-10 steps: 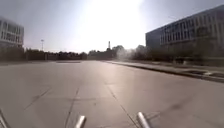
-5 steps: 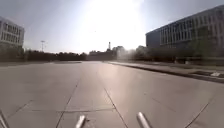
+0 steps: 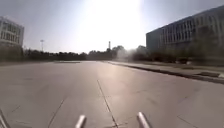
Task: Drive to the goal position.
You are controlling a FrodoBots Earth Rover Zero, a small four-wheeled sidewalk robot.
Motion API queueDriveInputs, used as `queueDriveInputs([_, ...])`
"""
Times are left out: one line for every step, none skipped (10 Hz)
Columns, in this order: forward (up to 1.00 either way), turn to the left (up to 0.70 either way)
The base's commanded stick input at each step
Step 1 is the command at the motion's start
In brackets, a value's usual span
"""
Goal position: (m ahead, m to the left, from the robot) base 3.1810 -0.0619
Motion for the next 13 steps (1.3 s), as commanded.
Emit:
queueDriveInputs([0.7, 0.0])
queueDriveInputs([0.7, 0.0])
queueDriveInputs([0.7, 0.0])
queueDriveInputs([0.7, 0.0])
queueDriveInputs([0.7, 0.0])
queueDriveInputs([0.7, 0.0])
queueDriveInputs([0.7, 0.0])
queueDriveInputs([0.7, 0.0])
queueDriveInputs([0.7, 0.0])
queueDriveInputs([0.7, 0.0])
queueDriveInputs([0.7, 0.0])
queueDriveInputs([0.7, 0.0])
queueDriveInputs([0.7, 0.0])
